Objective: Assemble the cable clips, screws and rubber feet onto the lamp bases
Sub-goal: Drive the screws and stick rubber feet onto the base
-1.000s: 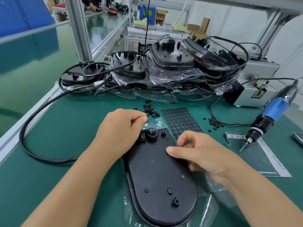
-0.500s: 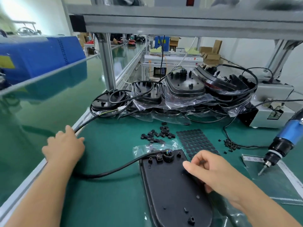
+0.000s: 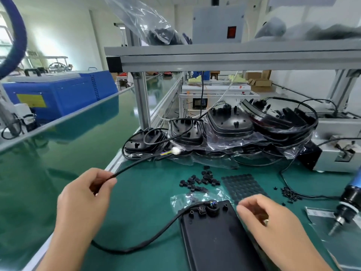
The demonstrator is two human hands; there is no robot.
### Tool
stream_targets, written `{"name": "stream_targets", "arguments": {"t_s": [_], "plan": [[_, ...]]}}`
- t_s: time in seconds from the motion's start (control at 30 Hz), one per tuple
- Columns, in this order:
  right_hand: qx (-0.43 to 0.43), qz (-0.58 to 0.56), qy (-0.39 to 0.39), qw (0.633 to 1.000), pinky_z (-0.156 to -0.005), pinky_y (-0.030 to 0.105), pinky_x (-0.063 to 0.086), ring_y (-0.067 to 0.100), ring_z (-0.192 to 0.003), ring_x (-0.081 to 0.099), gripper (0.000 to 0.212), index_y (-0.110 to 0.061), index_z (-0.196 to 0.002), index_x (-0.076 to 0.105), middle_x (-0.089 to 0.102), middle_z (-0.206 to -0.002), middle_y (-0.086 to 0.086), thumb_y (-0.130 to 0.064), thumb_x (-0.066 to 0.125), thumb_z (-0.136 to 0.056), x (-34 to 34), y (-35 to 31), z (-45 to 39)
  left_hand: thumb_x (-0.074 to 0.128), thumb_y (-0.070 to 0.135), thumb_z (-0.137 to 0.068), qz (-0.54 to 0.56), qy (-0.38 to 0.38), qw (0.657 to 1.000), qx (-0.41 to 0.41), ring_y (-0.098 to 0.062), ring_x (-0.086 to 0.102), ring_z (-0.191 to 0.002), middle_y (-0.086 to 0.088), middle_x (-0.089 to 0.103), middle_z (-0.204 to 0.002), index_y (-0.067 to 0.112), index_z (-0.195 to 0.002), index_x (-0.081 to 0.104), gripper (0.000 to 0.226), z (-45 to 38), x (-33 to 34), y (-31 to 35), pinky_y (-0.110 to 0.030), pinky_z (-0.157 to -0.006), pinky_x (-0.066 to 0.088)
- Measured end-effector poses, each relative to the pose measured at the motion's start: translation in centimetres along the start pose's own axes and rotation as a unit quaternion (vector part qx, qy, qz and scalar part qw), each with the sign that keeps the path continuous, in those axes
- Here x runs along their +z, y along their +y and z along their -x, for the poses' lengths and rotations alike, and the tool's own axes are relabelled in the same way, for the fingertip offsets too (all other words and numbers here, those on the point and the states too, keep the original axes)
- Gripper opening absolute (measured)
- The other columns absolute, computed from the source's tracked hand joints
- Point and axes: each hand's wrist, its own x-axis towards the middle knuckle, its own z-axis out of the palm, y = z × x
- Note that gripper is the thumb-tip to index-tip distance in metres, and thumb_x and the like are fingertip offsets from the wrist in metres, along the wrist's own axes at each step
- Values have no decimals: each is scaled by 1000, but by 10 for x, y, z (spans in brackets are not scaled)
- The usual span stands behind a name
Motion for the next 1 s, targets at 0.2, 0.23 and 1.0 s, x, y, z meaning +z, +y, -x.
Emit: {"name": "stream_targets", "arguments": {"t_s": [0.2, 0.23, 1.0], "plan": [[34, -284, -110, 952, -44, 20, 42, 8, -59, 64, 31, -32, -84, 73, 74, -76, -3, -59, 58, -80, 12, -47, -12, 82, 13, -68, -18, -143, 966, 214, 8, 56, -63, 25, 63, -63, 33, -71, 69, 24, 43, 10, 65, 1, -59, 37], [67, -329, -107, 936, -42, 19, 41, 10, -57, 63, 38, -26, -82, 74, 74, -74, 1, -61, 59, -76, 14, -53, -14, 85, 11, -67, -22, -165, 956, 244, 9, 55, -62, 23, 61, -61, 30, -72, 69, 25, 49, 15, 73, 2, -59, 36], [-23, -99, -23, 995, -64, 8, 44, 2, -67, 61, 21, -37, -82, 69, 67, -77, -20, -19, 78, -77, 2, 7, 15, 37, 5, -94, -185, -342, 830, 400, -13, -9, -149, 12, 10, -161, 46, -149, 19, 71, 35, 94, 77, -37, -115, 16]]}}
